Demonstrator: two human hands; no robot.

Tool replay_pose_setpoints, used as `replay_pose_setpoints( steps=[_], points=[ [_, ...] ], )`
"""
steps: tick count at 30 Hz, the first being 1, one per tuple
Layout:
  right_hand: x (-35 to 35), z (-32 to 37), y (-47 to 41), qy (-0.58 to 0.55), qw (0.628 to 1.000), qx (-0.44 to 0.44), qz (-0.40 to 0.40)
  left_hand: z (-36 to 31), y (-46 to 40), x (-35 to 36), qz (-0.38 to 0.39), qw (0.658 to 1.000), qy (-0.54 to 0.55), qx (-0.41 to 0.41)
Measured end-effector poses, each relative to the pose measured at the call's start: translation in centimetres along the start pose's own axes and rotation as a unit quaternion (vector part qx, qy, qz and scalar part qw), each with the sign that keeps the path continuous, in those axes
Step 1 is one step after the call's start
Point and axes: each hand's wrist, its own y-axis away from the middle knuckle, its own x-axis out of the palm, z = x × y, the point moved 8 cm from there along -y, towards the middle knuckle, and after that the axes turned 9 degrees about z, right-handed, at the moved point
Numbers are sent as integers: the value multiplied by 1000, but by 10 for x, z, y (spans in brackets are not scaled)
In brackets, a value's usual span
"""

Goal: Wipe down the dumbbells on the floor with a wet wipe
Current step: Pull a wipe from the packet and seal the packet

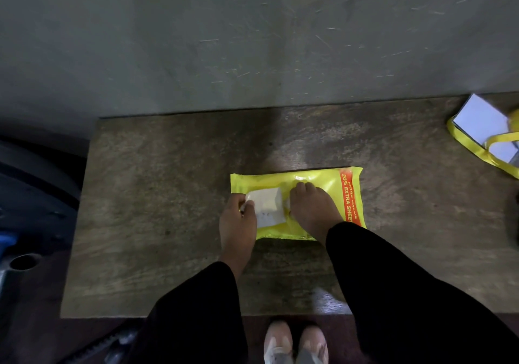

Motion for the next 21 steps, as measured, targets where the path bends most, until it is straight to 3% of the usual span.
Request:
replay_pose_setpoints(
  steps=[9,21],
  points=[
    [-1,-12,19,-16,997,-20,-71,1,1,1,-17,1000,1,-11],
    [-13,0,22,1,995,-23,-97,3,2,3,-16,1000,1,-18]
  ],
)
